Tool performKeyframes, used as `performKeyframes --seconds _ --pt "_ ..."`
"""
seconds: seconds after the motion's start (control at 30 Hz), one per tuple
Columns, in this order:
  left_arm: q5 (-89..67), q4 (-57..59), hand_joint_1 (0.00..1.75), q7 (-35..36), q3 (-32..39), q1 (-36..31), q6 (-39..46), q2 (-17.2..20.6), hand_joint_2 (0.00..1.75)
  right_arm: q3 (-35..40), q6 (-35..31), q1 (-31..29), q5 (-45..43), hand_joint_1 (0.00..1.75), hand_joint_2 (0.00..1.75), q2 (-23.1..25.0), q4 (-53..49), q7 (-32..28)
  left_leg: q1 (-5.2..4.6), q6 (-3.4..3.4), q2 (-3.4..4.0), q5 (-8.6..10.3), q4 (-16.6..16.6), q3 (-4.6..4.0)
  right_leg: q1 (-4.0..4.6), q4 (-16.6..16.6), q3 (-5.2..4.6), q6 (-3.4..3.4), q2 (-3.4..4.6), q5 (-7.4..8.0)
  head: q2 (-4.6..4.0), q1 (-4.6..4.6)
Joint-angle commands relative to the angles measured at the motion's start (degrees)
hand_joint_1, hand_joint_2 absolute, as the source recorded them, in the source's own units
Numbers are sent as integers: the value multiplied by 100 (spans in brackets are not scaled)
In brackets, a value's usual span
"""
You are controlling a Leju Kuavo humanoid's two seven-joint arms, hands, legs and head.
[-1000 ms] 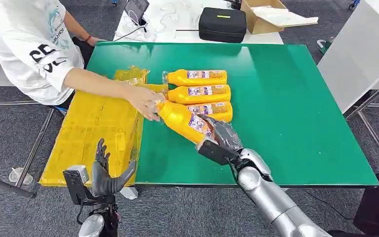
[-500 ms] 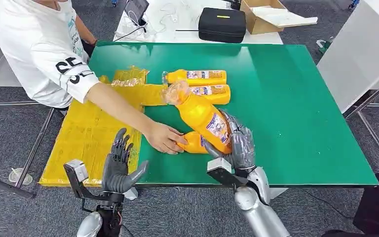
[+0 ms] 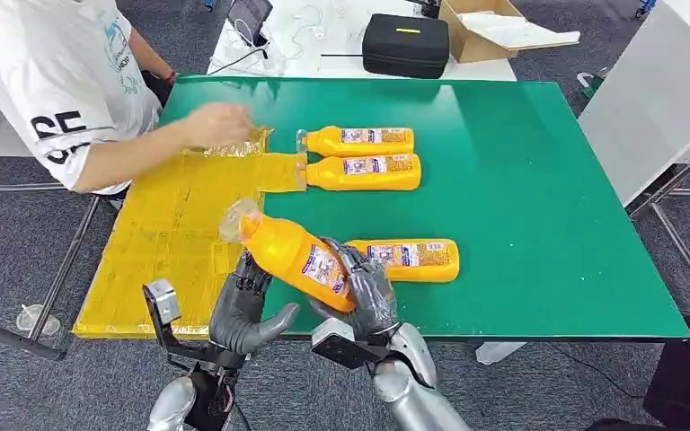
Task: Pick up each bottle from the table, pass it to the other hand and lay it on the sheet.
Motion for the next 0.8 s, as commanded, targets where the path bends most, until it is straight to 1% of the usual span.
performKeyframes --seconds 0.03,0.07,0.1,0.17,0.2,0.23,0.27,0.3,0.37,0.5,0.57,0.6,0.63,0.67,0.73,0.77,0.8 --pt "-49 517 0 43 -187 -304 3 216 175 448 57 -459 42 175 175 188 921 79 -2 3 9 -3 -9 27 1 -7 24 -8 2 -2 0 0" --pt "-49 517 0 43 -187 -304 3 216 175 448 57 -459 42 175 175 188 921 79 -2 5 8 -6 -10 37 2 -8 34 -11 0 -6 0 0" --pt "-49 517 0 43 -187 -304 3 216 175 448 57 -459 42 175 175 188 921 79 -1 3 6 -3 -9 23 2 -7 21 -7 0 -2 0 0" --pt "-49 517 0 43 -187 -304 3 216 175 448 57 -459 42 175 175 188 921 79 -2 5 7 -6 -8 30 1 -7 27 -9 0 -5 2 0" --pt "-49 517 0 43 -187 -304 3 216 175 448 57 -459 42 175 175 188 921 79 -1 7 11 -12 -11 51 4 -10 48 -13 0 -11 0 -2" --pt "-49 517 0 43 -187 -304 3 216 175 448 57 -459 42 175 175 188 921 79 -2 5 7 -5 -8 27 1 -6 24 -7 1 -4 0 0" --pt "-49 517 0 43 -187 -304 3 216 175 448 57 -459 42 175 175 188 921 79 -2 6 9 -9 -8 37 2 -7 34 -9 1 -8 0 0" --pt "-63 526 0 47 -193 -313 8 211 175 475 78 -467 41 175 175 193 956 83 -2 5 8 -6 -7 27 2 -6 25 -8 1 -4 0 0" --pt "-87 579 0 59 -183 -340 40 192 175 635 138 -514 116 175 175 239 1135 157 -2 5 7 -5 -7 25 1 -6 23 -7 0 -4 0 0" --pt "-96 677 0 56 -139 -388 105 144 175 873 288 -514 164 175 175 335 1438 229 -1 6 14 -11 -11 49 4 -10 45 -13 4 -8 2 0" --pt "-59 763 0 82 -69 -419 155 99 175 1080 443 -524 172 175 175 363 1673 295 1 3 7 -5 -7 27 4 -8 24 -8 0 -3 0 2" --pt "-42 791 0 85 -45 -437 171 85 175 1165 467 -518 204 175 175 361 1753 294 0 5 8 -8 -13 44 4 -12 41 -11 -2 -7 0 0" --pt "-30 808 0 83 -16 -451 198 72 175 1227 472 -506 214 175 175 370 1855 338 1 3 5 -3 -8 25 4 -8 21 -7 -2 -3 0 -2" --pt "4 816 0 92 -5 -457 171 66 175 1246 528 -497 171 175 175 369 1890 320 -1 5 3 -7 -12 42 3 -11 38 -10 -7 -8 0 -2" --pt "31 825 0 106 3 -461 151 63 175 1299 568 -492 188 175 175 348 1962 331 2 4 -2 -4 -7 26 4 -8 24 -6 -8 -6 0 0" --pt "31 825 0 106 3 -461 151 63 175 1299 568 -492 188 175 175 348 1962 331 1 7 -2 -7 -10 41 4 -11 40 -8 -11 -10 0 -2" --pt "37 827 0 107 15 -457 163 56 175 1304 567 -494 176 175 175 345 1986 320 2 6 2 -6 -8 31 4 -9 27 -7 -7 -6 0 0"
